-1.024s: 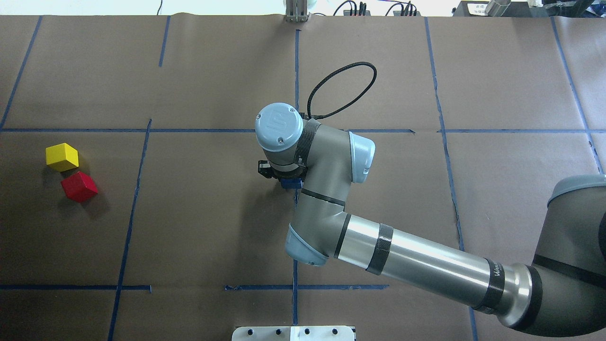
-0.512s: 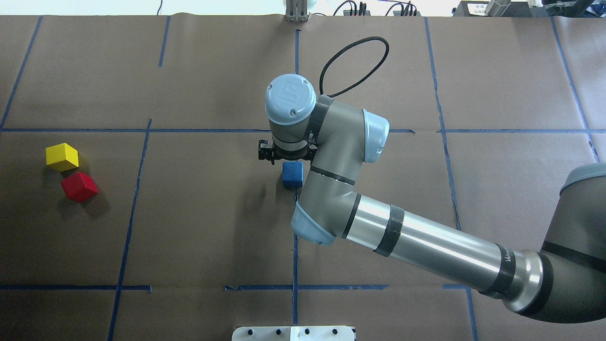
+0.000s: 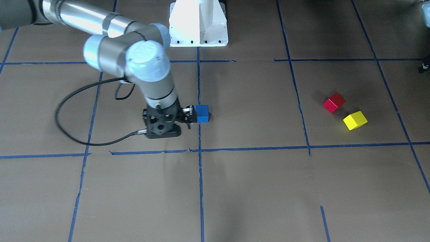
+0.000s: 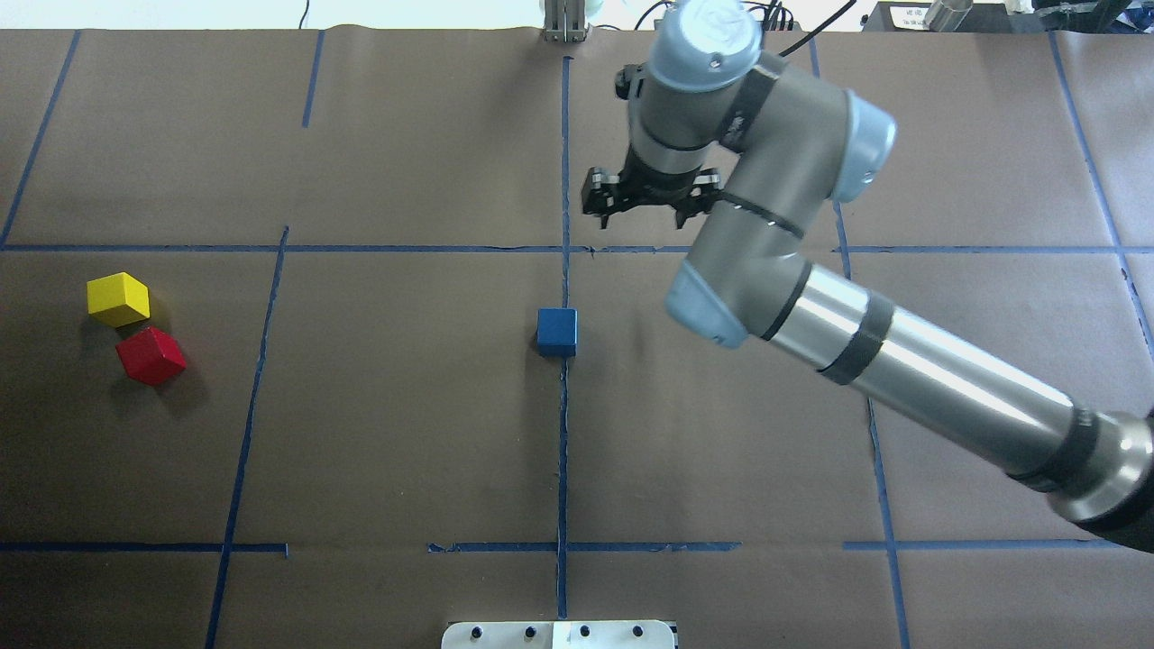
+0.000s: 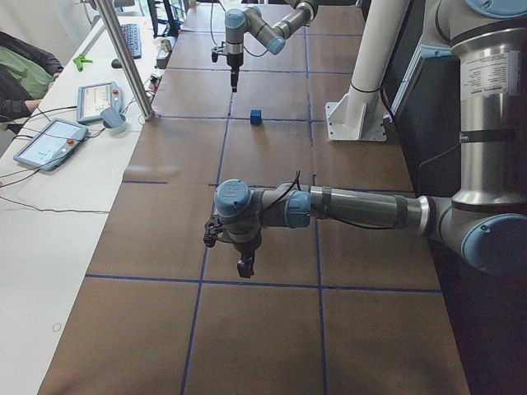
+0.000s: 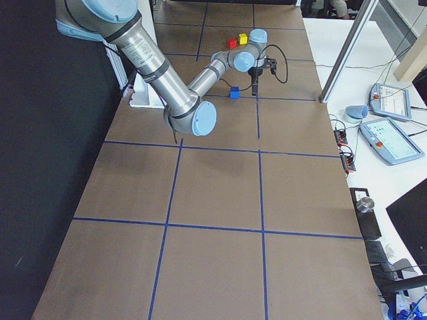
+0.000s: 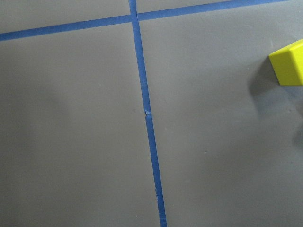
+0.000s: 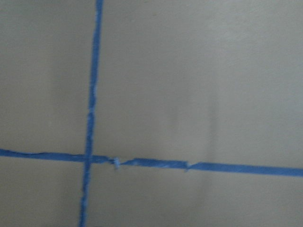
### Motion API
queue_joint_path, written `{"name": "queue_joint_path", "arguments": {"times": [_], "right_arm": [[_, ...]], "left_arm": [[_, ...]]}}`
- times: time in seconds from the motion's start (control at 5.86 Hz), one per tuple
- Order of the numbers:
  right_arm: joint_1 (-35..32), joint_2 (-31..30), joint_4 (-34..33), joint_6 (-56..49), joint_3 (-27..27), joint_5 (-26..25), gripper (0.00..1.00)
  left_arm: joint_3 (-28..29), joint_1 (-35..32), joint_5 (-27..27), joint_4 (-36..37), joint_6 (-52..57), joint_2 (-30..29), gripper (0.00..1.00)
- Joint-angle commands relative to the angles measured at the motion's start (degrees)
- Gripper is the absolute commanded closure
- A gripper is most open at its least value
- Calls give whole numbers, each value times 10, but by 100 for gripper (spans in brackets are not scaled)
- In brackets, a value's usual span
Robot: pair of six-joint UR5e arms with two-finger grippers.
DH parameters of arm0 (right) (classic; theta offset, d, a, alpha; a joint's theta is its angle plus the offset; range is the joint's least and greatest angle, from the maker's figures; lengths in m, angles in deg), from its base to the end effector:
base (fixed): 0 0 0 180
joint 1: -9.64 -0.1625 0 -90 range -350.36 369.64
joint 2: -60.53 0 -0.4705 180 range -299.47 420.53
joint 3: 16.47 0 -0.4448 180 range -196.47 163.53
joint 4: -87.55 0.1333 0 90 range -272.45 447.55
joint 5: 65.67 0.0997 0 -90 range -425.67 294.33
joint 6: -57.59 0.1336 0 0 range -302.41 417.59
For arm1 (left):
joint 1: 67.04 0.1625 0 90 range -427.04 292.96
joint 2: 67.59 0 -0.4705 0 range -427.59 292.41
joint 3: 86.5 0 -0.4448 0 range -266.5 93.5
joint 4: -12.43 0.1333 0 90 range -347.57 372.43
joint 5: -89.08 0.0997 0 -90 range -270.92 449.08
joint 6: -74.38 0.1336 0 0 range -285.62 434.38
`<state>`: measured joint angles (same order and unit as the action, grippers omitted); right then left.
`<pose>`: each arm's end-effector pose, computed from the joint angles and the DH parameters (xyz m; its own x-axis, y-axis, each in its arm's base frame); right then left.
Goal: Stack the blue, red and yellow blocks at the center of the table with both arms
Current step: 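Lower the blue cube, open the right gripper and withdraw it, then reach the left gripper to the red cube and grasp it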
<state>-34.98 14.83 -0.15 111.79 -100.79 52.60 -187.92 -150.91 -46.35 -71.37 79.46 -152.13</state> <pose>-0.5406 -0.6318 0.2452 0.6689 -0.0637 0.7406 -0.0080 0.9956 0.0929 0.0152 -0.4982 0.6789 0.6859 0.1597 -0.7100 -0.1682 0.9840 0.0589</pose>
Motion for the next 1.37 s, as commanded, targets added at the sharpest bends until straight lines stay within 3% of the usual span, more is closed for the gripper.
{"name": "queue_joint_path", "arguments": {"times": [0.0, 0.17, 0.51, 0.68, 0.85, 1.02, 1.2], "right_arm": [[-137, -137, 0, -216, -73, 92, 0], [-214, -217, 0, -373, -97, 122, 0], [-328, -371, 1, -634, -117, 124, 0], [-378, -461, 2, -660, -144, 128, 1], [-404, -511, 4, -655, -156, 130, 0], [-403, -513, 10, -588, -169, 132, 0], [-401, -510, 10, -576, -170, 132, 0]], "left_arm": [[10, 1, 2, -3, -1, -55, 0], [10, 3, 1, -4, -1, -76, 0], [10, 5, -2, -82, 1, -71, 0], [8, 43, -4, -105, -2, -70, 0], [-3, 103, -2, -113, -2, -77, 0], [-10, 151, 1, -163, -29, -78, 0], [-9, 197, 15, -271, -99, -65, 0]]}}
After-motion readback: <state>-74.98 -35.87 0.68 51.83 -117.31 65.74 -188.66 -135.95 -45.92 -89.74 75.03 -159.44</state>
